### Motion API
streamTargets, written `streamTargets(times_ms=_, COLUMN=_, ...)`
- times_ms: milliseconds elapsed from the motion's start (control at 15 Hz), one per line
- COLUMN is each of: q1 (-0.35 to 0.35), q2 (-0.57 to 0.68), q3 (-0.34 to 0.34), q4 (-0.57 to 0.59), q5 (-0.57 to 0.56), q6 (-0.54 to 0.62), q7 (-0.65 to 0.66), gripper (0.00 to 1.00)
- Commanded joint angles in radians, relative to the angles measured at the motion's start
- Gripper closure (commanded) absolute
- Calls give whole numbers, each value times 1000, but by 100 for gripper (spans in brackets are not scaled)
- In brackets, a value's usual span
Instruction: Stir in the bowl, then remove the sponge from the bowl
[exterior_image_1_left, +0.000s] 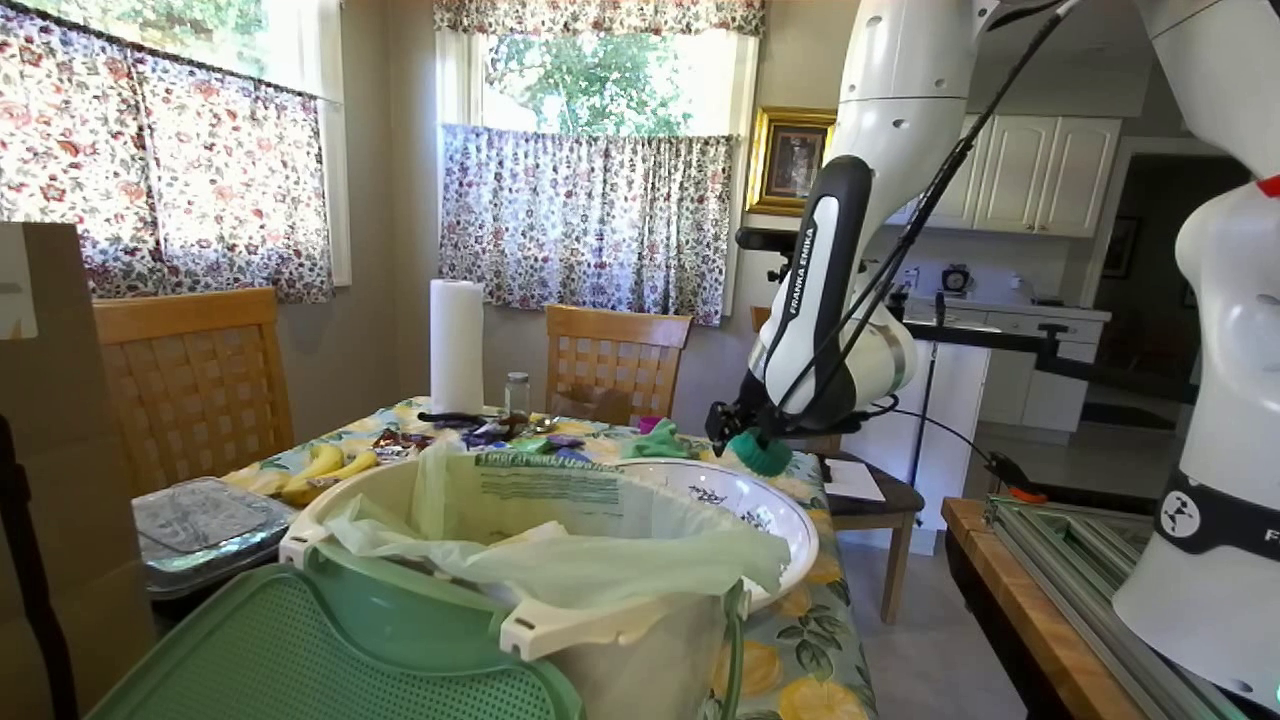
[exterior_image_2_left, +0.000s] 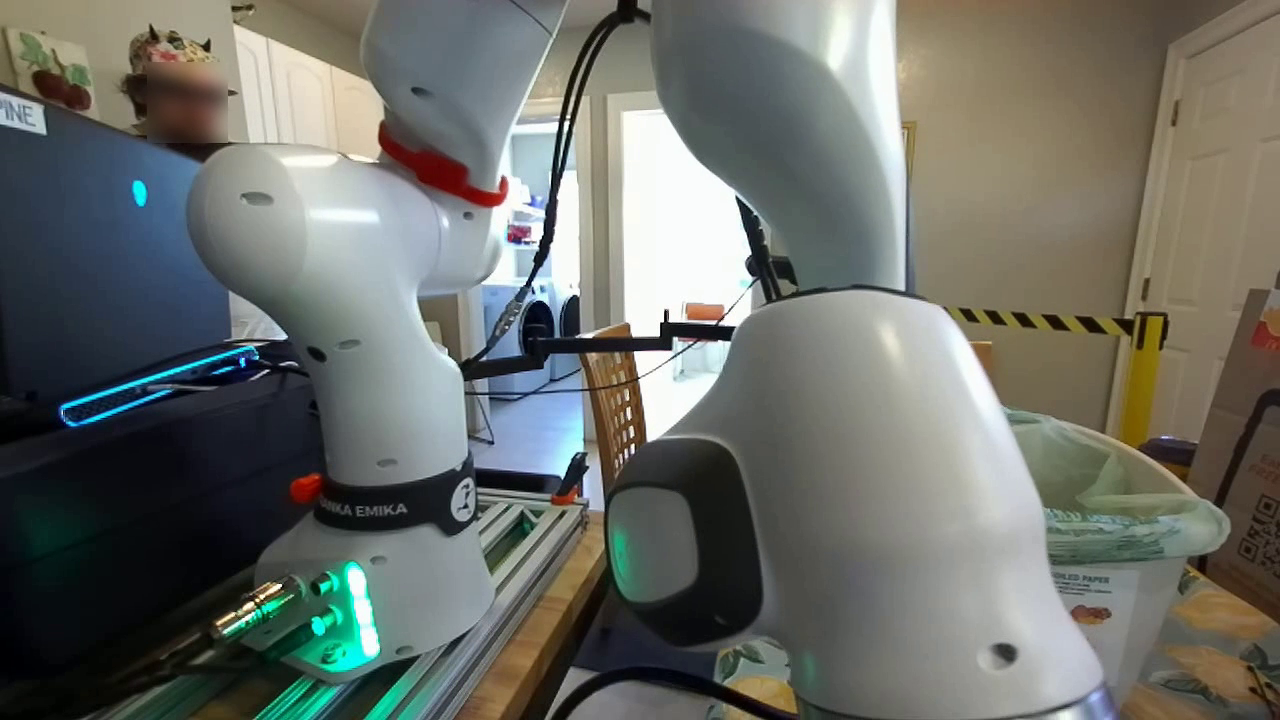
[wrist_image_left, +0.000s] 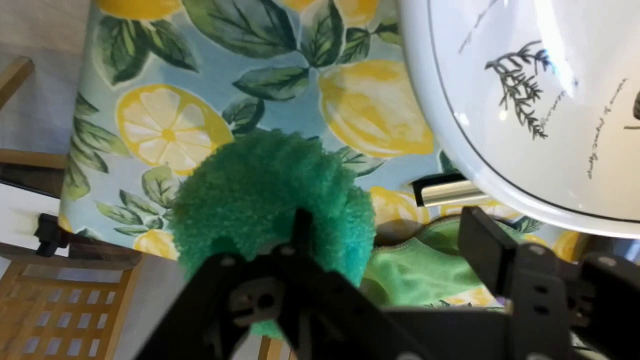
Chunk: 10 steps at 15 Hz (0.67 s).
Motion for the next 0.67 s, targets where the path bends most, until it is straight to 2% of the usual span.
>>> streamTargets(times_ms=0, q1=-32, q2=-57, q3=35, q4=-2, q5=1, q6=-32, q7=-38, gripper=0)
streamTargets(times_ms=600, q1=-14, q2=8, q3=85, q4=71, q5=14, q6=12, q7=-23, gripper=0)
